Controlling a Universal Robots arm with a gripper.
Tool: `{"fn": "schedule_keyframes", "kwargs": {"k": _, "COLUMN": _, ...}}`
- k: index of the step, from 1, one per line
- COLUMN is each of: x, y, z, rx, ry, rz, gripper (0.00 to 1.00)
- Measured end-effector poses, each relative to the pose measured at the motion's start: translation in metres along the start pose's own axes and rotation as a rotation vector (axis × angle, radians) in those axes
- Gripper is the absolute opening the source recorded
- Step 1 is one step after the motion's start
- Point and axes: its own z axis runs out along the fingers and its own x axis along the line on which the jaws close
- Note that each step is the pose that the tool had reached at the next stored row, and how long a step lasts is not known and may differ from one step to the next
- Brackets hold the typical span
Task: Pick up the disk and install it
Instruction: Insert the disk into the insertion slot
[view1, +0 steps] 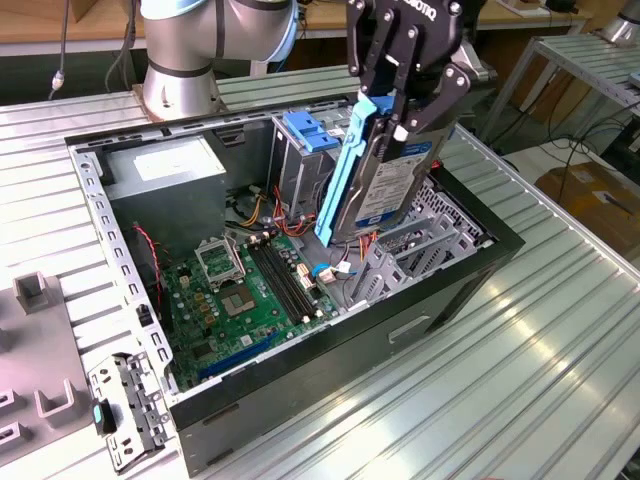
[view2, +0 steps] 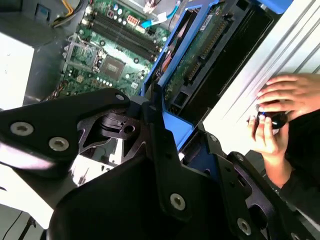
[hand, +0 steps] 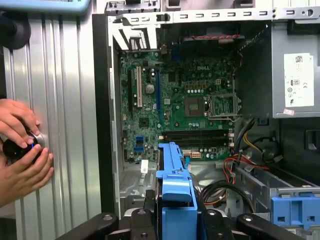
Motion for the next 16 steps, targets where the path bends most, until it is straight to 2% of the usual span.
{"fn": "schedule_keyframes", "kwargs": {"k": 2, "x": 0.0010, "y": -0.0165, "z": 0.0035, "rx": 0.0000, "ry": 0.0002, "rz": 0.000, "gripper": 0.37}}
{"fn": "schedule_keyframes", "kwargs": {"k": 3, "x": 0.0021, "y": -0.0220, "z": 0.0048, "rx": -0.0001, "ry": 0.0003, "rz": 0.000, "gripper": 0.37}}
{"fn": "schedule_keyframes", "kwargs": {"k": 5, "x": 0.0039, "y": -0.0287, "z": 0.0067, "rx": 0.0000, "ry": -0.0001, "rz": 0.000, "gripper": 0.37}}
{"fn": "schedule_keyframes", "kwargs": {"k": 6, "x": 0.0046, "y": -0.0350, "z": 0.0081, "rx": 0.0000, "ry": -0.0002, "rz": 0.000, "gripper": 0.37}}
{"fn": "schedule_keyframes", "kwargs": {"k": 7, "x": 0.0052, "y": -0.0452, "z": 0.0099, "rx": 0.0000, "ry": 0.0000, "rz": 0.000, "gripper": 0.37}}
{"fn": "schedule_keyframes", "kwargs": {"k": 9, "x": 0.0055, "y": -0.0565, "z": 0.0122, "rx": 0.0001, "ry": 0.0000, "rz": 0.000, "gripper": 0.37}}
{"fn": "schedule_keyframes", "kwargs": {"k": 11, "x": 0.0052, "y": -0.0639, "z": 0.0142, "rx": 0.0007, "ry": 0.0001, "rz": 0.000, "gripper": 0.37}}
{"fn": "schedule_keyframes", "kwargs": {"k": 15, "x": 0.0050, "y": -0.0684, "z": 0.0159, "rx": 0.0062, "ry": -0.0002, "rz": 0.000, "gripper": 0.37}}
{"fn": "schedule_keyframes", "kwargs": {"k": 16, "x": 0.0050, "y": -0.0690, "z": 0.0166, "rx": 0.0155, "ry": -0.0003, "rz": 0.001, "gripper": 0.37}}
